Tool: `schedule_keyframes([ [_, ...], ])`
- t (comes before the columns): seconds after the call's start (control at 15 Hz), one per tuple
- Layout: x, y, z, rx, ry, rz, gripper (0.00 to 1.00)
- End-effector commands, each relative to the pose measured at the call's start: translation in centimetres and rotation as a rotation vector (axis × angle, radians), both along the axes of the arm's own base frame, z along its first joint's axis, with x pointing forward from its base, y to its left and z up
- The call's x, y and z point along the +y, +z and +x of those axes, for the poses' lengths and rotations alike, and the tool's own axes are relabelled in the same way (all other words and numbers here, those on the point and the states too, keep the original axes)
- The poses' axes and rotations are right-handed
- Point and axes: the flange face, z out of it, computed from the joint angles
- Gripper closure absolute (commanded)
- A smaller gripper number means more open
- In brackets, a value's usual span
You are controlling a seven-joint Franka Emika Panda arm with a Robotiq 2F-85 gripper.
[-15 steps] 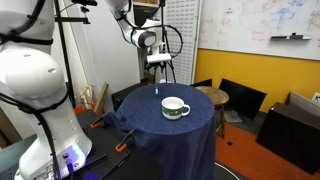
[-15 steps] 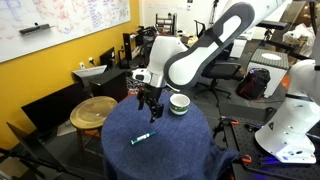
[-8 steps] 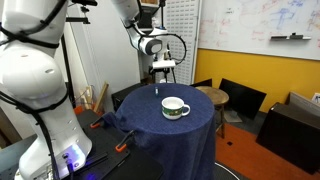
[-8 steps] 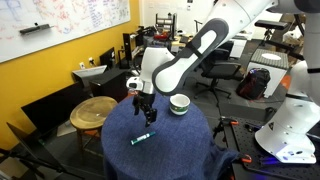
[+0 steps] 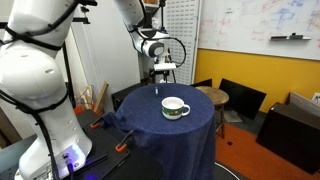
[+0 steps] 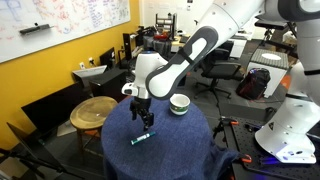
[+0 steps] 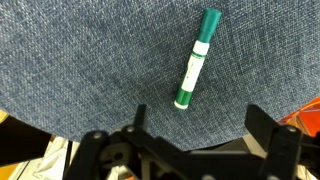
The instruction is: Put the marker into the mug.
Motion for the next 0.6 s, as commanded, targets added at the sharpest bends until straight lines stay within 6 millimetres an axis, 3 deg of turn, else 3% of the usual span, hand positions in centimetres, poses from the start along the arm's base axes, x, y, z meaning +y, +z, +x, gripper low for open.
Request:
schedule_keyframes([
  [0.0, 0.0, 0.0, 0.0, 0.001, -0.001, 0.000, 0.00],
  [0.2, 0.0, 0.0, 0.0, -0.002, -0.003, -0.005, 0.00],
  [0.53, 0.3, -2.1, 0.4, 0.018, -0.005, -0.010, 0.00],
])
